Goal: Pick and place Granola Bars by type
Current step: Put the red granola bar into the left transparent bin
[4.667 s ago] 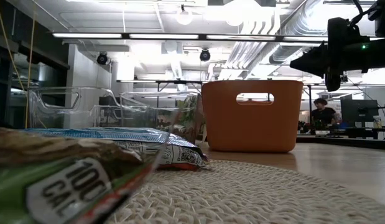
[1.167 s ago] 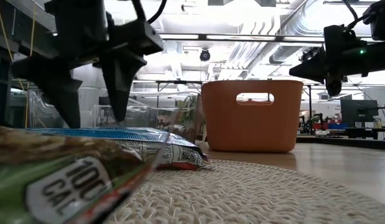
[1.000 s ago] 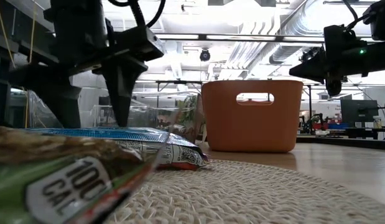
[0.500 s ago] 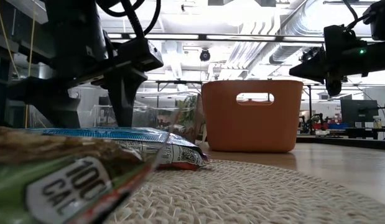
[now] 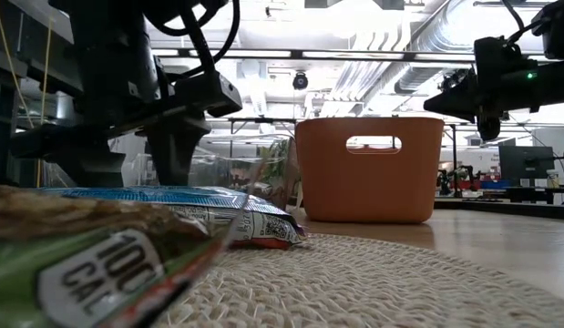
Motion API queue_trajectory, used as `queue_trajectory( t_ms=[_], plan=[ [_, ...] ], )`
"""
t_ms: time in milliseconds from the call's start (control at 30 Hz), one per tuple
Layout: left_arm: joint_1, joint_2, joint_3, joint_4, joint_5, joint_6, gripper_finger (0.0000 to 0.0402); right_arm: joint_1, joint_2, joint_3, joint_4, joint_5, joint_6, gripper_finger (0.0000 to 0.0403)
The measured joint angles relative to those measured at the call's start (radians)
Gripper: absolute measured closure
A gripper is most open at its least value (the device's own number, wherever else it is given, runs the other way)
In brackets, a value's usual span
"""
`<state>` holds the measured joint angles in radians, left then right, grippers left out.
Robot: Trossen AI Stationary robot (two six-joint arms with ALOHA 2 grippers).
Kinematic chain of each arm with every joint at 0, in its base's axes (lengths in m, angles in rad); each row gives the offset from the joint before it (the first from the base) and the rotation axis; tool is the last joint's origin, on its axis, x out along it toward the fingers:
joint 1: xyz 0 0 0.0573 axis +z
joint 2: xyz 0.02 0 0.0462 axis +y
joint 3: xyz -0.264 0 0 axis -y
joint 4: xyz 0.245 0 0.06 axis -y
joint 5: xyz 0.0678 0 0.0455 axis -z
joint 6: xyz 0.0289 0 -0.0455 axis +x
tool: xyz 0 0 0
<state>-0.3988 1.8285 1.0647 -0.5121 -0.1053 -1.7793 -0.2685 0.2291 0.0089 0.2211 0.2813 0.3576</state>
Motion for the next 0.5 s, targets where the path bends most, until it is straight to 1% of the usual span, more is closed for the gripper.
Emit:
queue_trajectory(
  t_ms=[500],
  plan=[
    [0.000,0.003,0.025,0.000,0.014,-0.005,0.0174,0.000,0.000,0.000,0.001,0.000,0.000,0.0402]
  ],
)
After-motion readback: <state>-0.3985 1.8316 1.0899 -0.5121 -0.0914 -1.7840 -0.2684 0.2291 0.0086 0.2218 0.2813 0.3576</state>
